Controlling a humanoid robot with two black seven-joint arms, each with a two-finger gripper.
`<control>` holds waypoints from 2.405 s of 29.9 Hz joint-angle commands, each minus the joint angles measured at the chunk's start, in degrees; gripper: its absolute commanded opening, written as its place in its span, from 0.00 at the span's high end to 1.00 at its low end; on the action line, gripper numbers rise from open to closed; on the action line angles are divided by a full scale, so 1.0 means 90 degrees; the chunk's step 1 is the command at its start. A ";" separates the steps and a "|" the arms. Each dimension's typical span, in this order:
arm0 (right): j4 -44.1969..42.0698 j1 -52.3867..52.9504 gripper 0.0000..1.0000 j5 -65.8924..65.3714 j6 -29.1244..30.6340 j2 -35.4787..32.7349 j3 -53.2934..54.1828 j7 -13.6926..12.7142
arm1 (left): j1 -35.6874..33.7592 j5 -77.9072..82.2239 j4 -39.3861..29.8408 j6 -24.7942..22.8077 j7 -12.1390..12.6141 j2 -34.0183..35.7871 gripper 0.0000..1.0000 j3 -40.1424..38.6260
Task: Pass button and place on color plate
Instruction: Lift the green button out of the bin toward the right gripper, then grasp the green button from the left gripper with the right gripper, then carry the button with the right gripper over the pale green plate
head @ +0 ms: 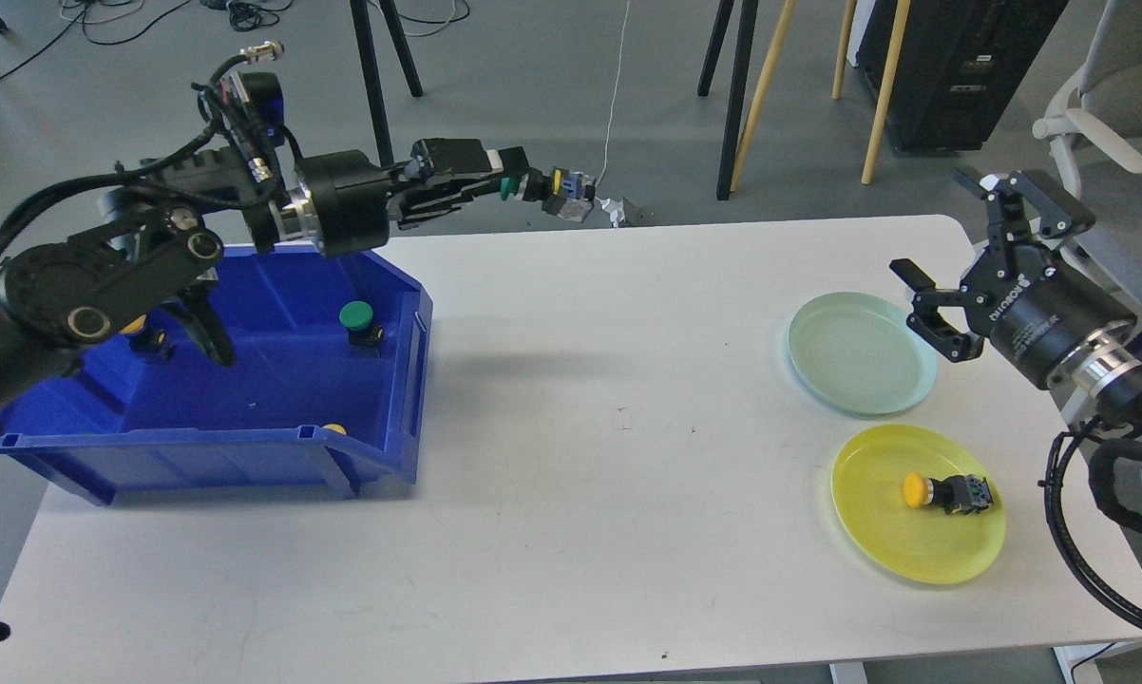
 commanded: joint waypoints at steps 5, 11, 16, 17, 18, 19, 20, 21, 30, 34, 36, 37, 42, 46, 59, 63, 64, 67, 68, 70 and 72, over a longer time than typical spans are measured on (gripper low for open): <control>-0.0969 0.1843 0.01 -0.0668 -0.0078 0.0954 -0.1992 0.0566 | 0.0048 -0.0361 0.1415 0.0000 -0.0001 -0.1519 0.93 -0.0014; -0.1780 0.2215 0.02 -0.0786 -0.0127 0.1794 -0.2179 0.0634 | 0.0048 -0.0439 0.1640 0.0000 -0.0001 -0.1900 0.93 -0.0034; -0.2191 0.2313 0.02 -0.1000 -0.0175 0.2322 -0.2305 0.0634 | 0.0058 -0.0693 0.1641 0.0000 -0.0001 -0.1910 0.93 -0.0063; -0.2259 0.2372 0.03 -0.1010 -0.0205 0.2391 -0.2422 0.0634 | 0.0068 -0.0703 0.1641 0.0000 -0.0001 -0.1910 0.93 -0.0063; -0.2308 0.2440 0.03 -0.1020 -0.0224 0.2459 -0.2539 0.0634 | 0.0068 -0.0703 0.1641 0.0000 -0.0001 -0.1910 0.93 -0.0073; -0.2367 0.2479 0.03 -0.1020 -0.0224 0.2537 -0.2637 0.0634 | 0.0068 -0.0703 0.1641 0.0000 -0.0001 -0.1910 0.93 -0.0073; -0.2416 0.2499 0.04 -0.1020 -0.0234 0.2606 -0.2677 0.0634 | 0.0068 -0.0703 0.1641 0.0000 -0.0001 -0.1910 0.93 -0.0073; -0.2455 0.2509 0.04 -0.1020 -0.0254 0.2684 -0.2687 0.0634 | 0.0068 -0.0703 0.1641 0.0000 -0.0001 -0.1910 0.93 -0.0073; -0.2504 0.2607 0.12 -0.0991 -0.0400 0.2947 -0.2657 0.0781 | 0.0078 -0.0751 0.1777 0.0000 -0.0001 -0.1910 0.93 -0.0073; -0.2504 0.2597 0.17 -0.0991 -0.0410 0.3007 -0.2648 0.0791 | 0.0078 -0.0781 0.1777 0.0000 -0.0001 -0.1910 0.93 -0.0073; -0.2504 0.2597 0.19 -0.1001 -0.0429 0.3045 -0.2638 0.0800 | 0.0078 -0.0781 0.1777 0.0000 -0.0001 -0.1910 0.92 -0.0073; -0.2514 0.2597 0.20 -0.1001 -0.0449 0.3065 -0.2638 0.0800 | 0.0078 -0.0781 0.1777 0.0000 -0.0001 -0.1910 0.92 -0.0073; -0.2611 0.2587 0.23 -0.1001 -0.0498 0.3094 -0.2618 0.0800 | 0.0078 -0.0791 0.1777 0.0000 -0.0001 -0.1910 0.92 -0.0073; -0.2689 0.2606 0.28 -0.0991 -0.0537 0.3202 -0.2599 0.0800 | 0.0078 -0.0791 0.1777 0.0000 -0.0001 -0.1910 0.92 -0.0083; -0.2680 0.2607 0.60 -0.0991 -0.0527 0.3251 -0.2599 0.0839 | 0.0078 -0.0800 0.1777 0.0000 -0.0001 -0.1920 0.92 -0.0083; -0.2680 0.2607 0.88 -0.0991 -0.0537 0.3251 -0.2609 0.0859 | 0.0078 -0.0800 0.1777 0.0000 -0.0001 -0.1920 0.92 -0.0083; -0.2670 0.2607 0.92 -0.0991 -0.0537 0.3251 -0.2609 0.0849 | 0.0078 -0.0800 0.1777 0.0000 -0.0001 -0.1910 0.92 -0.0083; -0.2660 0.2597 0.99 -0.0991 -0.0537 0.3251 -0.2648 0.0849 | 0.0136 -0.0800 0.1777 0.0000 -0.0001 -0.1920 0.90 -0.0092; -0.2651 0.2597 0.99 -0.0991 -0.0537 0.3241 -0.2648 0.0849 | 0.0146 -0.0800 0.1777 0.0000 -0.0001 -0.1920 0.88 -0.0093; -0.2631 0.2587 0.99 -0.0991 -0.0566 0.3251 -0.2648 0.0849 | 0.0166 -0.0810 0.1777 0.0000 -0.0001 -0.1920 0.74 -0.0160; -0.2631 0.2587 1.00 -0.0981 -0.0673 0.3241 -0.2648 0.0849 | 0.0195 -0.0839 0.1777 0.0000 -0.0001 -0.1939 0.48 -0.0326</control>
